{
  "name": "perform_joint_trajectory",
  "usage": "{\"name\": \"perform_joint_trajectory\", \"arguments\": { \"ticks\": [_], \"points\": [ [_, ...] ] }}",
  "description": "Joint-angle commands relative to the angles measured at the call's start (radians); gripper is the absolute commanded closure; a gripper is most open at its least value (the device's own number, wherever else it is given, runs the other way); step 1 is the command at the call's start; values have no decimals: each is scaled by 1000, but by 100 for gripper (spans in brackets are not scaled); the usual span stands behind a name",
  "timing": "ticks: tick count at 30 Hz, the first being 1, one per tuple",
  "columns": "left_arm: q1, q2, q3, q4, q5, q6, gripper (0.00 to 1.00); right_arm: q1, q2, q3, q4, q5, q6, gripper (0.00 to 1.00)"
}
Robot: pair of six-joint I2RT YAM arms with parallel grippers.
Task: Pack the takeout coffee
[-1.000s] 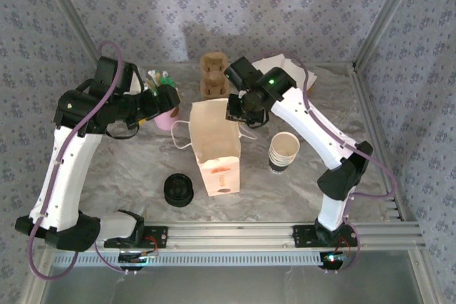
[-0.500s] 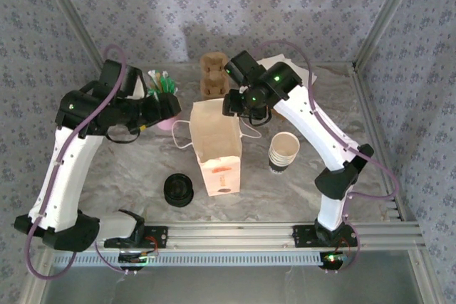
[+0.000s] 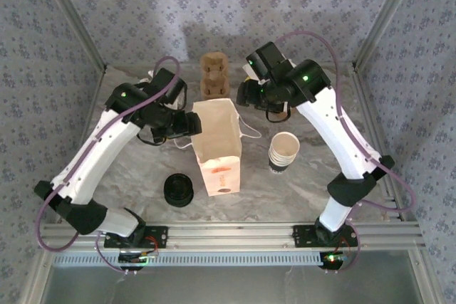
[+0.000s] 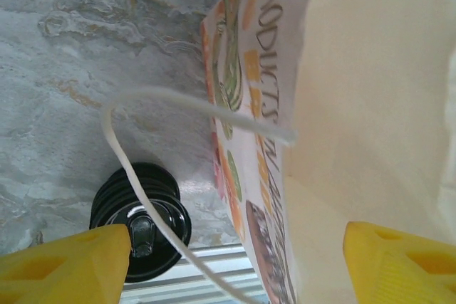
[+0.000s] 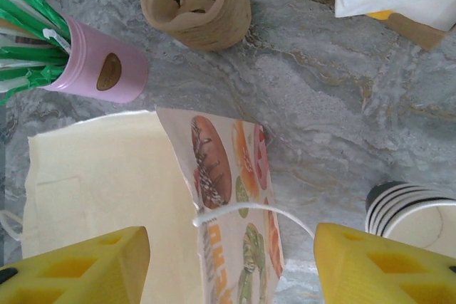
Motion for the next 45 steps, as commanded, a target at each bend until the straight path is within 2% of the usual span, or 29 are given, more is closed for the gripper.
{"name": "perform_joint_trajectory", "arguments": {
  "ticks": [1,5,12,17,23,38,45],
  "points": [
    [-4,12,3,46,-21,-42,23,2,-42,-65,25,7,-12,36],
    [-3,43,-20,103,-20,-83,30,1,-73,-122,54,-6,-6,36],
    [-3,69,-13,123,-64,-110,55,-4,-105,-166,73,-11,-5,35],
    [-3,99,46,88,-131,-82,78,-16,-123,-187,81,-14,-5,35],
    [23,132,117,57,-206,-27,96,-27,-137,-196,83,-20,-6,35],
    [193,141,22,266,-103,20,97,-33,-156,-184,49,-14,-6,34],
    [228,195,81,282,-91,58,97,-39,-156,-175,24,-13,-10,34]
  ]
}}
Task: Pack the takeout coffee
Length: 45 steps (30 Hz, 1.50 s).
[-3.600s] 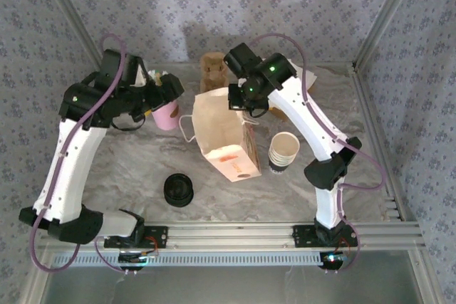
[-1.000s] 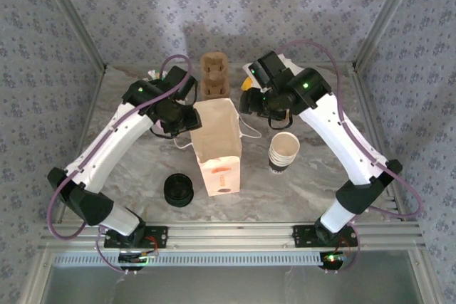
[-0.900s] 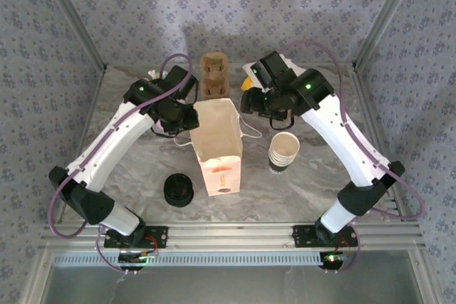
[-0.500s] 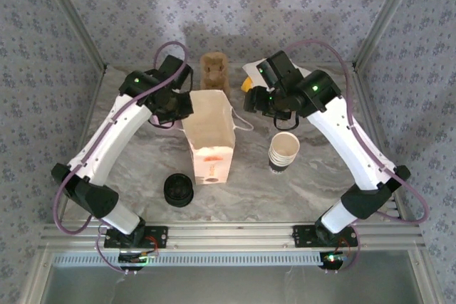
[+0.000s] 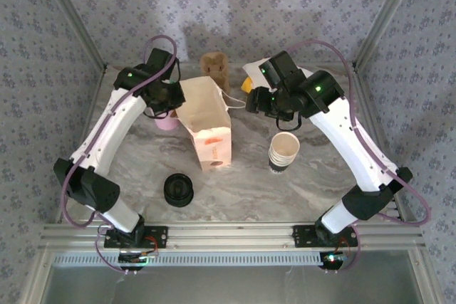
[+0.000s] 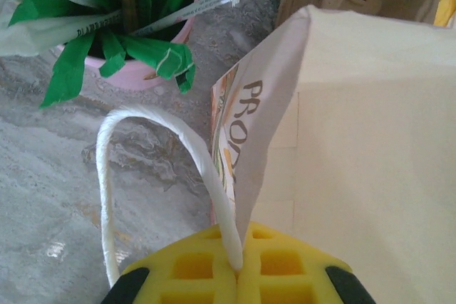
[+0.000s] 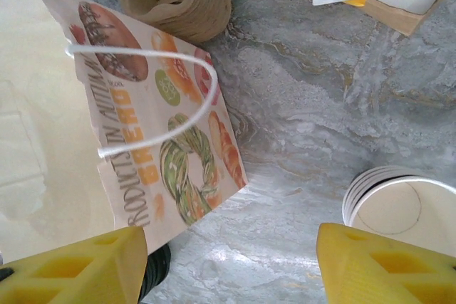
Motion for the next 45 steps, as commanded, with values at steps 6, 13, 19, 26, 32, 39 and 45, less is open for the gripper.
{"name": "perform_joint_trajectory", "arguments": {
  "ticks": [6,13,19,26,32,39,45],
  "points": [
    [34,62,122,4,-5,82,97,-12,-16,22,-42,-2,-9,34],
    [52,80,143,-2,-20,95,94,-12,-11,22,-47,-4,-8,34],
    [59,91,152,-1,-13,94,74,-31,-19,21,-80,0,-14,33],
    [60,82,252,-43,-16,113,47,-106,-77,-20,-134,3,-31,32],
    [60,47,400,-122,-31,152,17,-183,-144,-114,-189,2,-45,32],
    [58,-27,476,-232,12,186,11,-252,-210,-290,-212,-43,-54,32],
    [37,-113,353,-263,214,244,13,-291,-201,-408,-184,-76,-67,40]
  ]
}}
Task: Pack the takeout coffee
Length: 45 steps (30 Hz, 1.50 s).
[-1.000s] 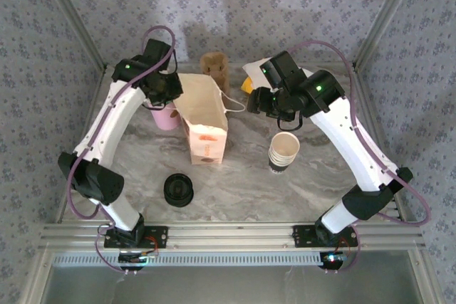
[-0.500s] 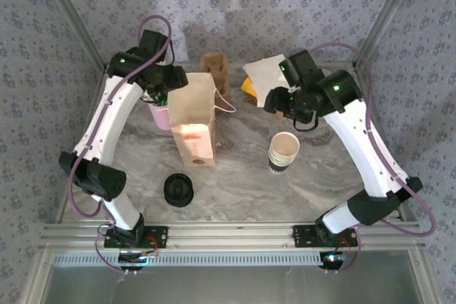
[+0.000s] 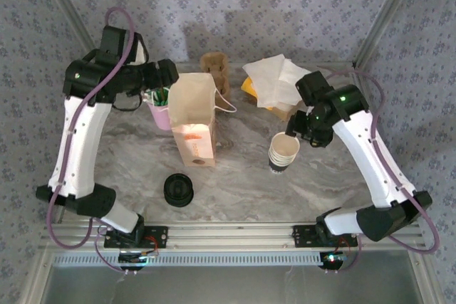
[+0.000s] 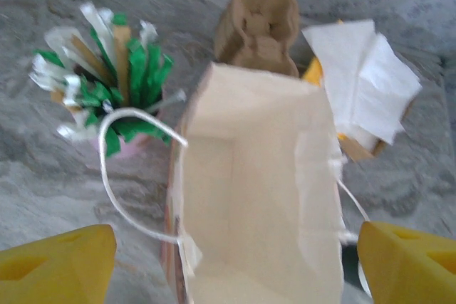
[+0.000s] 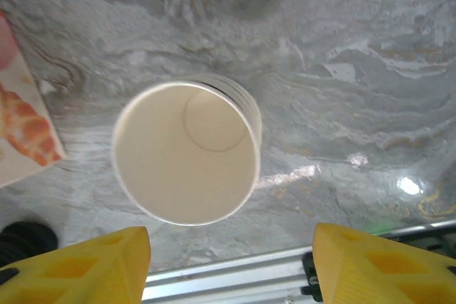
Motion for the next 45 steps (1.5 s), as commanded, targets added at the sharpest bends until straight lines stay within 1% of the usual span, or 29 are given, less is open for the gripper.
{"name": "perform_joint_trajectory", "arguments": {
  "ticks": [1,4,7,11,13,18,25,28,31,34,39,40,45],
  "points": [
    [-27,-40,-70,-56,154,69,13,-26,3,-53,0,-33,-18,42],
    [-90,-82,-118,-49,161,115,13,-40,22,-87,37,-56,-22,48],
    [-146,-112,-162,-26,162,145,12,-45,45,-106,55,-49,-29,54],
    [-201,-119,-177,-7,167,168,12,-49,60,-130,80,-57,-36,60],
    [-220,-112,-176,-5,167,173,11,-50,66,-140,90,-57,-39,61],
    [-246,-89,-166,0,160,168,11,-55,81,-164,108,-54,-50,65],
    [-254,-81,-169,18,151,158,11,-56,82,-190,122,-44,-61,70],
    [-257,-75,-170,18,151,155,11,-56,78,-195,125,-41,-65,75],
    [-258,-73,-174,19,153,147,11,-56,67,-195,125,-41,-71,83],
    [-262,-69,-171,19,158,139,11,-55,52,-198,119,-41,-70,88],
    [-280,-60,-163,33,162,124,11,-54,28,-211,123,-44,-64,93],
    [-285,-55,-157,34,162,121,11,-55,24,-211,122,-48,-63,95],
    [-306,-36,-129,31,160,116,11,-58,12,-194,114,-64,-61,99]
  ]
}}
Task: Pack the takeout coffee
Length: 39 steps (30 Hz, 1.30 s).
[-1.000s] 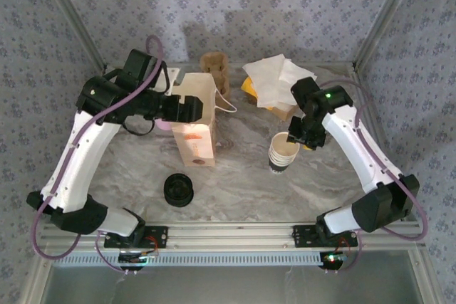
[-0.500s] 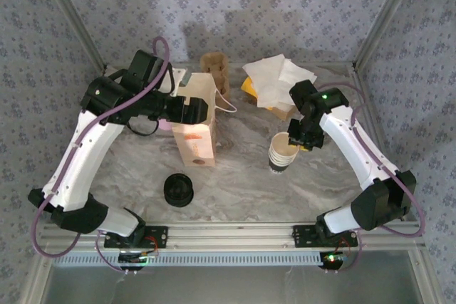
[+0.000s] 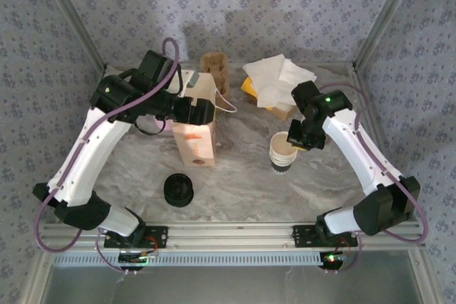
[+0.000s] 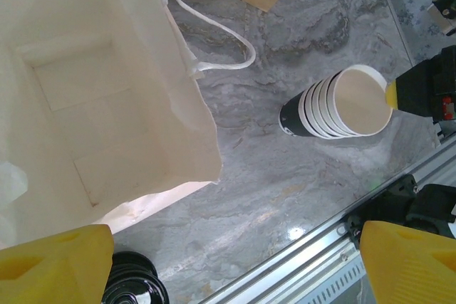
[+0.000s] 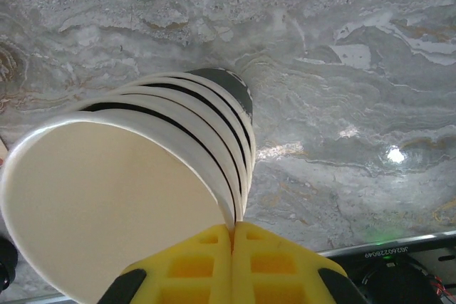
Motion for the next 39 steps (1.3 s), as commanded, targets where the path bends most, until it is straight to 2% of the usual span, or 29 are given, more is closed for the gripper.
{"name": "perform_joint_trajectory", "arguments": {
  "ticks": [1,9,19,30,39],
  "points": [
    [-15,12,46,16,10,-15,11,-7,-29,9,-27,-11,0,100],
    [-87,59,52,110,39,-92,11,-39,-67,-24,-3,-40,22,100],
    [-198,178,33,233,47,-158,12,-185,-200,-179,84,-174,74,100],
    [-229,249,-74,392,96,-235,13,-321,-289,-257,129,-268,98,100],
    [-247,324,-153,494,142,-295,20,-392,-334,-290,166,-312,146,100]
  ]
}}
